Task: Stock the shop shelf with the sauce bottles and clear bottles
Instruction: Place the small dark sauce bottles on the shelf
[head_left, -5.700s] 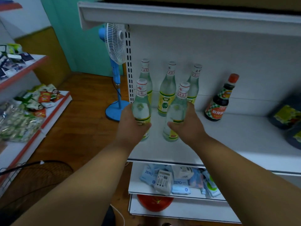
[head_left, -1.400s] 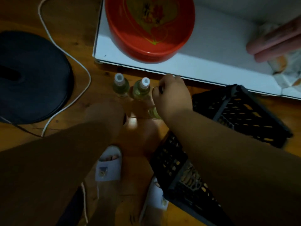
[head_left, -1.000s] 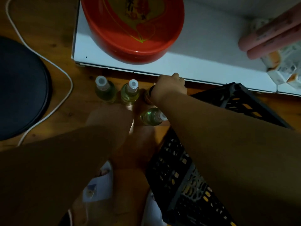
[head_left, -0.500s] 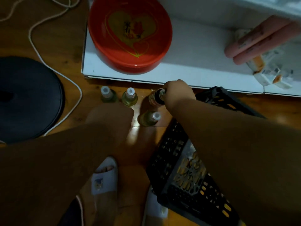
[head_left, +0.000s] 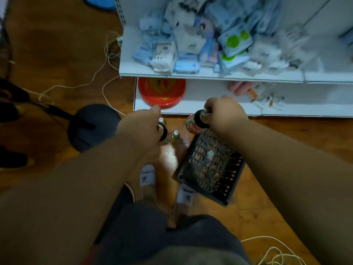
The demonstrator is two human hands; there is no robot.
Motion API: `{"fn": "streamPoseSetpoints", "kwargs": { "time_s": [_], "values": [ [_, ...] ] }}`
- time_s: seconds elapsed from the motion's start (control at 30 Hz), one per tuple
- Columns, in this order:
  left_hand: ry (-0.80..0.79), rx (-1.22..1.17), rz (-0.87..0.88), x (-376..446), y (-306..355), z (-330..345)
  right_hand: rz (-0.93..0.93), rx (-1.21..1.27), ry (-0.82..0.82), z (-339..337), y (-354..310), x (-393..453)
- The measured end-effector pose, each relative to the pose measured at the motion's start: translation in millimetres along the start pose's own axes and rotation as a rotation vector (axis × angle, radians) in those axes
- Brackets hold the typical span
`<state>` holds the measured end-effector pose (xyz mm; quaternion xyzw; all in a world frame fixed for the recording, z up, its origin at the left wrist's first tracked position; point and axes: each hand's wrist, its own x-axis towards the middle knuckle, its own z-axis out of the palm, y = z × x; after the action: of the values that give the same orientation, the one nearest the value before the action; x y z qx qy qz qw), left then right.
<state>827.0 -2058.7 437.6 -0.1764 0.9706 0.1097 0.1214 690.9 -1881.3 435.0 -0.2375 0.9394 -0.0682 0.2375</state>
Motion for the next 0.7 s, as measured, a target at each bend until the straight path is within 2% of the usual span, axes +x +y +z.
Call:
{"fn": "streamPoseSetpoints", "kwargs": {
  "time_s": [0.2,0.37,0.53,0.63,0.7],
  "values": [
    [0.278,-0.462,-0.084,-52.0,22.0,-90.1,0.005,0.232,0.311,-99.9,7.7,-98.4],
    [0.451,-0.881,-0.092,-62.3,46.4,-156.5,0.093,0.493,0.579,-140.0,5.7,-148.7],
    [0.482,-1.341,-0.043,-57.7,76.3,-208.3,0.180,0.790,0.761,-162.2,3.8,-183.7],
    [0.441,-1.480,0.023,-57.2,95.3,-230.3,0.130,0.880,0.852,-175.6,-3.2,-197.0],
    [0.423,-1.453,0.107,-62.2,111.9,-238.4,0.104,0.908,0.879,-182.5,-3.8,-205.0]
  ]
}}
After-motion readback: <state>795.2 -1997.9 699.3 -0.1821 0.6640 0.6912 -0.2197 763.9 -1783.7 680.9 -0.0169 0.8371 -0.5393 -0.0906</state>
